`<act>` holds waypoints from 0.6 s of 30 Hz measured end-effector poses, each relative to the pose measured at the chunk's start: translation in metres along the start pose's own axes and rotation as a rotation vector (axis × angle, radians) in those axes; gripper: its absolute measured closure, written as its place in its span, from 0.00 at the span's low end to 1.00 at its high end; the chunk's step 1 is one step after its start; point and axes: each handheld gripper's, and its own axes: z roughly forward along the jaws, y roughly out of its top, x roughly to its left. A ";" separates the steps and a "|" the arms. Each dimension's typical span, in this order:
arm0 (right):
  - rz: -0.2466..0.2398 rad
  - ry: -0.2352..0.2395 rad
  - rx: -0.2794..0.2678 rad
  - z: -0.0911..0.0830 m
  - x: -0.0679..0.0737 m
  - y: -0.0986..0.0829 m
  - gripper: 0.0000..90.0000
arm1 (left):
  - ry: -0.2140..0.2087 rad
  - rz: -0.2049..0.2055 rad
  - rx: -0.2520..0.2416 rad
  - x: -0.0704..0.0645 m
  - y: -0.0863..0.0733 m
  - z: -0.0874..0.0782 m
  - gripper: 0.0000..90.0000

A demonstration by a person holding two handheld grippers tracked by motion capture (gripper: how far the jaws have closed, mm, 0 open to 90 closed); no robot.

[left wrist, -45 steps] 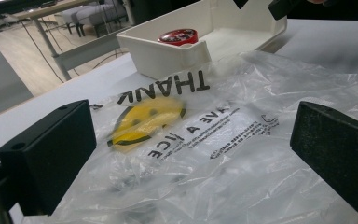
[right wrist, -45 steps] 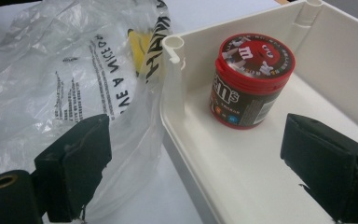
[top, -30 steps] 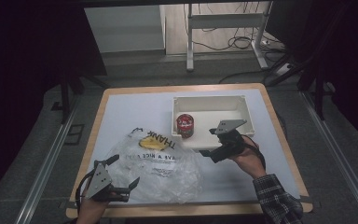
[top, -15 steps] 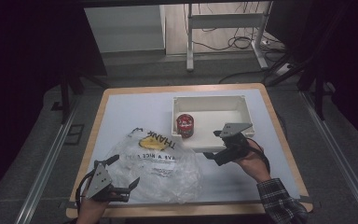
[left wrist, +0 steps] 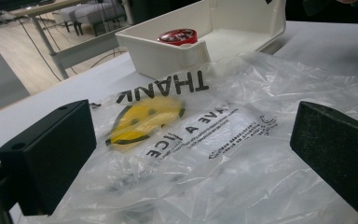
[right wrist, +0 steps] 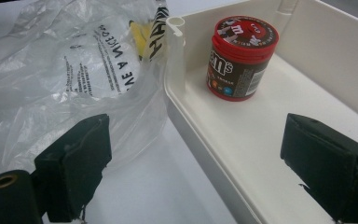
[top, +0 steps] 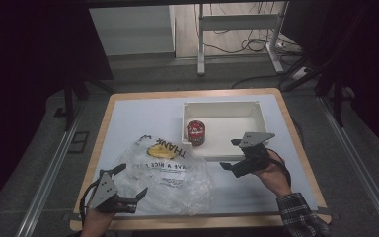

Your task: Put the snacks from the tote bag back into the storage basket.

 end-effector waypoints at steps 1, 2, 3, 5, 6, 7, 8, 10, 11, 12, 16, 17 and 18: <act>-0.001 -0.001 -0.001 -0.001 0.000 0.000 0.10 | -0.001 -0.001 0.002 0.000 0.000 0.000 0.00; -0.001 -0.002 -0.003 -0.001 0.000 -0.001 0.10 | -0.001 -0.002 0.004 0.000 0.000 0.001 0.00; -0.001 -0.002 -0.006 -0.002 0.001 -0.001 0.10 | -0.002 0.000 0.005 0.000 0.000 0.001 0.00; 0.001 -0.001 -0.013 -0.003 0.001 -0.003 0.10 | -0.003 -0.001 0.005 0.000 0.000 0.001 0.00; 0.001 0.000 -0.015 -0.004 0.001 -0.003 0.10 | -0.003 -0.002 0.005 0.000 0.000 0.001 0.00; 0.004 -0.001 -0.018 -0.005 0.002 -0.004 0.10 | -0.002 -0.002 0.005 0.000 0.000 0.001 0.00; 0.004 -0.001 -0.022 -0.006 0.002 -0.005 0.10 | -0.003 0.000 0.005 0.000 0.000 0.001 0.00; 0.009 -0.002 -0.026 -0.008 0.002 -0.007 0.10 | -0.003 0.000 0.004 0.000 0.000 0.000 0.00; 0.011 -0.001 -0.030 -0.009 0.002 -0.008 0.10 | -0.003 -0.001 0.004 0.000 0.000 0.000 0.00; 0.011 -0.004 -0.032 -0.010 0.002 -0.009 0.10 | -0.003 -0.001 0.005 0.000 0.000 0.001 0.00; 0.021 -0.008 -0.036 -0.014 0.002 -0.013 0.09 | -0.004 -0.002 0.009 0.000 -0.001 0.001 0.00; 0.023 -0.009 -0.036 -0.015 0.002 -0.014 0.09 | -0.004 -0.002 0.010 0.000 -0.001 0.001 0.00; 0.028 -0.010 -0.038 -0.016 0.002 -0.015 0.09 | -0.005 -0.002 0.011 0.000 -0.001 0.001 0.00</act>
